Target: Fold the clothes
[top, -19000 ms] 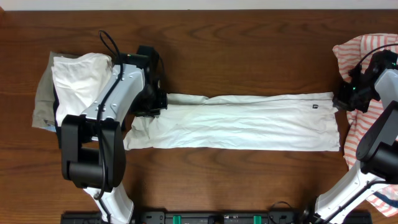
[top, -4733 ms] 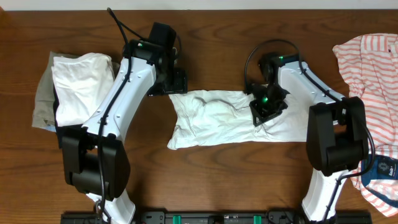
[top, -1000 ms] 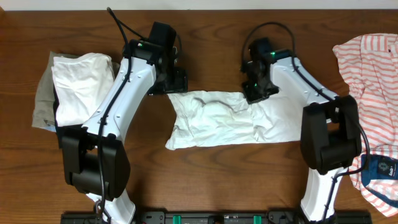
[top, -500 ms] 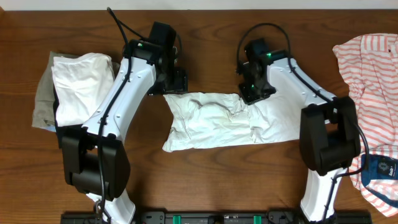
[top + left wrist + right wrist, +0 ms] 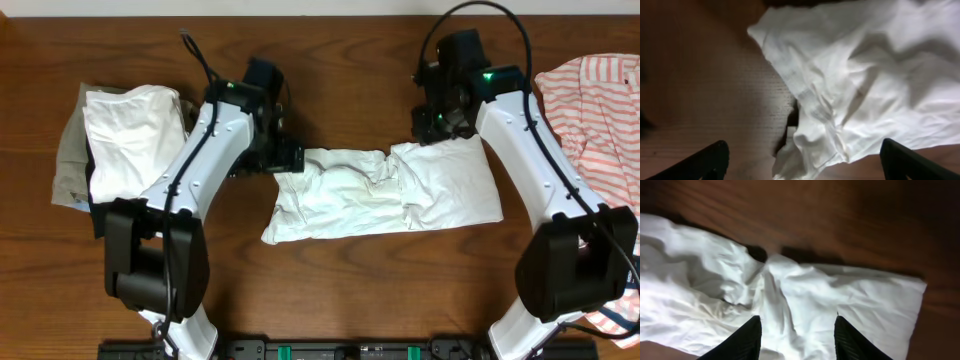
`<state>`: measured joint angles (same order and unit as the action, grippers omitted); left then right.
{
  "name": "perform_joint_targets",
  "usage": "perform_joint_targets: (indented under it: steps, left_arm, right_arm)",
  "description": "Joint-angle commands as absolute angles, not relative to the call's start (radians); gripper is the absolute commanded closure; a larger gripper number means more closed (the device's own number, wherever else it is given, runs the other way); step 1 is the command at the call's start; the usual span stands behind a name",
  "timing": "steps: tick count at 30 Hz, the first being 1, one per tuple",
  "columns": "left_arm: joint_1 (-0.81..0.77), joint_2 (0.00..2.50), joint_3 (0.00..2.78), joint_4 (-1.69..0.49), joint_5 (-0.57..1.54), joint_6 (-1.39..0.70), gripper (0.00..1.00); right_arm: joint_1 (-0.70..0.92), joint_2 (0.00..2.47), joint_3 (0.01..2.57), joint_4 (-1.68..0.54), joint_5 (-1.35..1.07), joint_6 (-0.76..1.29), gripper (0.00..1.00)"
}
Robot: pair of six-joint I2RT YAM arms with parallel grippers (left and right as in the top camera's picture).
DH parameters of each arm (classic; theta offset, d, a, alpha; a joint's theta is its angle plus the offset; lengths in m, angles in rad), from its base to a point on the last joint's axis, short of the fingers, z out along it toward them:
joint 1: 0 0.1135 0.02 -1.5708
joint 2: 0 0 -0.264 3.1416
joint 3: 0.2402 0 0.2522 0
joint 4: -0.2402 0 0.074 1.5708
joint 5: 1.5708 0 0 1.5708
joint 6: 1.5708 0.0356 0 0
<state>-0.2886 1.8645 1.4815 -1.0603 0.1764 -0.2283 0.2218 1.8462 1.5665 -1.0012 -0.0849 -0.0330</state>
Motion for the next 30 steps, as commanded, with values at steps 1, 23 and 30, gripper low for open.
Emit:
perform_joint_targets:
  steps: [1,23,30]
  left_arm:
    - [-0.284,1.869,1.399,-0.999,0.199,-0.217,0.0]
    - [-0.284,1.969,1.207,-0.792,0.387,-0.203,0.0]
    - [-0.226,1.994,1.212,-0.797,0.499,-0.201,0.15]
  right_arm:
    - [0.213,1.876,1.509,-0.988,-0.079,-0.023,0.55]
    - [0.215,1.878,1.472,-0.986,-0.079,-0.023,0.56]
    - [0.215,1.878,1.472,-0.986,-0.079,-0.023,0.56]
